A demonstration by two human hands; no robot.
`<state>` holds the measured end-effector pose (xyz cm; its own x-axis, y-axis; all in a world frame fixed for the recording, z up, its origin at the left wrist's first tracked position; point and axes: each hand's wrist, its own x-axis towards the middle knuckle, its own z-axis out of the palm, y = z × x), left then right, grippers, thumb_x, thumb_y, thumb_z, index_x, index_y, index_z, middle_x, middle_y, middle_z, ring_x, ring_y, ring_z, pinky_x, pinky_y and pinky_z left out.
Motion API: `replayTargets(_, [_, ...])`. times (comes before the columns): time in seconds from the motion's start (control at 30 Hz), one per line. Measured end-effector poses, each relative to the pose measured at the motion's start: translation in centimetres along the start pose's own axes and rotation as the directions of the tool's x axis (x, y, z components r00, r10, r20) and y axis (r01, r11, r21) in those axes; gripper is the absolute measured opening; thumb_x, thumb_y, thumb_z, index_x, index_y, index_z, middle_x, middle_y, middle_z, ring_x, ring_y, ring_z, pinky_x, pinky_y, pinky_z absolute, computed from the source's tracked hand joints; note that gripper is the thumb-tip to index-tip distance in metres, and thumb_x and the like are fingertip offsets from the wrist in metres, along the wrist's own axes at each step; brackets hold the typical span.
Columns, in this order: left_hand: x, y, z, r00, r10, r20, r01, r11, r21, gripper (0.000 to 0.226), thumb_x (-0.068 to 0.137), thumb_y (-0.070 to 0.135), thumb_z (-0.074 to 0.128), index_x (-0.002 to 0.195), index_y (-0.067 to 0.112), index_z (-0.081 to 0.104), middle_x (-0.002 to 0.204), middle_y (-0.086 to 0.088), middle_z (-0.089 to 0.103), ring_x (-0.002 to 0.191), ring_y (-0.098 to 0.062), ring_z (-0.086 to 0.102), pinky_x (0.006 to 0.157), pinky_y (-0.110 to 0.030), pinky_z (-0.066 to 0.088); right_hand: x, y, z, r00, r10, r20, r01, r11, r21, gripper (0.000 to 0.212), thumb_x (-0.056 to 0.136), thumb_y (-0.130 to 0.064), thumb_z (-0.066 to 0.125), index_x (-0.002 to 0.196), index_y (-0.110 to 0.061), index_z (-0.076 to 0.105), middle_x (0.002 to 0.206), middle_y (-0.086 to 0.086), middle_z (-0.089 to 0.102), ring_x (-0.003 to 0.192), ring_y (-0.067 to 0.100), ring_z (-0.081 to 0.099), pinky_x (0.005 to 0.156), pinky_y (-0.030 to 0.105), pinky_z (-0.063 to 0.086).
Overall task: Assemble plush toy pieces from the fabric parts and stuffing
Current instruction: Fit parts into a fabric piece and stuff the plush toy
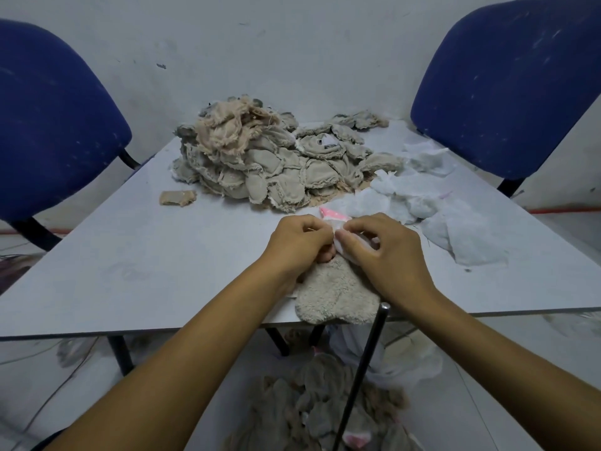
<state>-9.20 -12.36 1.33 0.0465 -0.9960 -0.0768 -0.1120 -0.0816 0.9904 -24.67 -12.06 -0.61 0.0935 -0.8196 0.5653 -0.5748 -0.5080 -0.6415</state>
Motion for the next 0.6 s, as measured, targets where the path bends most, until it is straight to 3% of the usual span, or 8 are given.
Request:
replayTargets(0.1, [0.1,-0.2,0.1,0.999,-0.031,-0.028,0.029,0.998,-0.058,0.02,0.087,0.003,0.06,0.069,0.011,0.063,0.048,-0.002,0.054,0.067,-0.026,0.046,0.061,-0.032,0.031,0.1,-0.3,0.0,0.998,-0.026,0.049,0.026,1.0,-0.01,0.011,0.088,-0.027,0.073,0.098,-0.022,0.071,0.091,-0.008,0.069,0.084,0.006,0.061,0.075,0.015,0.045])
replayTargets(0.2, [0.0,-0.3,0.1,0.998,-0.032,-0.06,0.025,0.994,-0.105,0.021,0.085,0.001,0.058,0.069,0.012,0.064,0.048,0.0,0.053,0.053,-0.019,0.05,0.055,-0.025,0.036,-0.1,-0.4,-0.2,0.996,-0.032,0.085,0.031,0.999,0.014,0.015,0.089,-0.034,0.071,0.102,-0.031,0.064,0.087,-0.013,0.069,0.078,0.003,0.063,0.068,0.016,0.047])
replayTargets(0.3, [-0.2,-0.4,-0.3,0.998,-0.023,-0.056,0.014,0.99,-0.142,0.02,0.088,-0.001,0.058,0.073,0.009,0.065,0.049,0.0,0.056,0.043,-0.01,0.054,0.044,-0.018,0.042,-0.2,-0.3,0.0,0.995,-0.059,0.086,0.06,0.998,-0.005,0.007,0.088,-0.031,0.073,0.093,-0.026,0.072,0.079,-0.014,0.069,0.077,0.003,0.062,0.064,0.013,0.042])
replayTargets(0.47, [-0.4,-1.1,-0.5,0.991,0.103,-0.089,-0.107,0.994,-0.038,0.017,0.09,-0.001,0.059,0.076,0.009,0.065,0.054,-0.001,0.061,0.05,-0.011,0.054,0.053,-0.023,0.047,0.1,-0.1,0.5,0.99,-0.036,0.135,0.051,0.993,-0.109,0.021,0.089,-0.032,0.068,0.084,-0.013,0.073,0.077,0.002,0.068,0.074,0.019,0.061,0.07,0.041,0.047])
replayTargets(0.6, [-0.6,-1.4,-0.5,0.983,0.164,-0.086,-0.164,0.986,0.012,0.014,0.089,-0.002,0.059,0.08,0.006,0.066,0.054,0.001,0.061,0.05,-0.01,0.055,0.054,-0.022,0.05,0.0,-0.7,1.0,0.996,0.031,0.089,-0.017,0.988,-0.155,0.008,0.086,-0.034,0.067,0.091,-0.029,0.065,0.083,-0.008,0.066,0.079,0.017,0.059,0.067,0.04,0.051])
